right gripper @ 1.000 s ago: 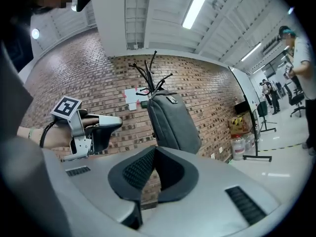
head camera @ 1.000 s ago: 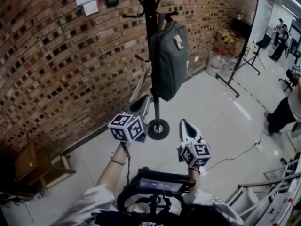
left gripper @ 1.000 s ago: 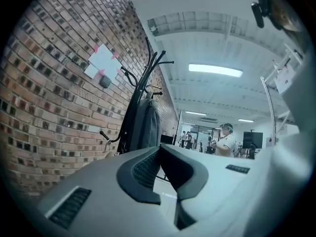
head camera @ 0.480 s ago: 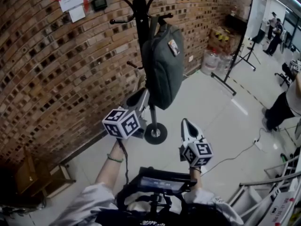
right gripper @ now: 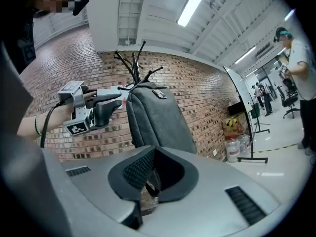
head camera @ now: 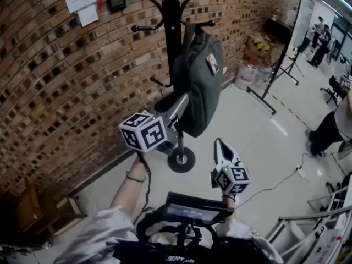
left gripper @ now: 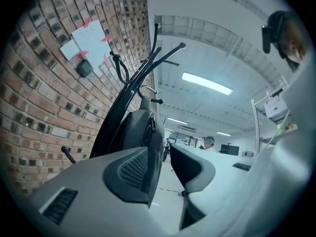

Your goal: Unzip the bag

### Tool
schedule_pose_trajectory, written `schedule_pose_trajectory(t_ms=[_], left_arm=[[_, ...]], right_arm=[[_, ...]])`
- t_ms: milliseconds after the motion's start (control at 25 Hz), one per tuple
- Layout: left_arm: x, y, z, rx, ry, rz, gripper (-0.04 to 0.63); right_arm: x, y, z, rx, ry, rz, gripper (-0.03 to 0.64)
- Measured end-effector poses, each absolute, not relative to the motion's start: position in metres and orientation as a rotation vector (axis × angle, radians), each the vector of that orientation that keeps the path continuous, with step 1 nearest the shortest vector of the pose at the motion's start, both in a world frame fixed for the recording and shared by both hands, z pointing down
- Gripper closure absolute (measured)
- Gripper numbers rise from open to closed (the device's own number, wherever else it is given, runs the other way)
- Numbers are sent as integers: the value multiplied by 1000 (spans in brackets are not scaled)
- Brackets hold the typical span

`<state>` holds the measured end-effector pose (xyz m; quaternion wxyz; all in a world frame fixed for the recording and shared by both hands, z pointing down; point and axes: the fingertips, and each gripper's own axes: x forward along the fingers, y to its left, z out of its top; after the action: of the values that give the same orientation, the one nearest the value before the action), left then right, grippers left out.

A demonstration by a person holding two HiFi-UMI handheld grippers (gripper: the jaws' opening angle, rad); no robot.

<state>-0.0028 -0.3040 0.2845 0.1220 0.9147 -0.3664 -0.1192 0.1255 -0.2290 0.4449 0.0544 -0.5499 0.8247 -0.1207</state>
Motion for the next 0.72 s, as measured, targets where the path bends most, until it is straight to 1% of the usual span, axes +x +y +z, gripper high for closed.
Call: schedule_pose_trajectory(t_ms=[240, 720], left_arm=[[-2, -321, 270, 2637, -995, -407, 457], [-7, -338, 288, 2494, -948, -429, 469]], right_arm=[[127, -242, 440, -1702, 2493, -354, 620], [127, -248, 443, -1739, 2477, -350, 620]])
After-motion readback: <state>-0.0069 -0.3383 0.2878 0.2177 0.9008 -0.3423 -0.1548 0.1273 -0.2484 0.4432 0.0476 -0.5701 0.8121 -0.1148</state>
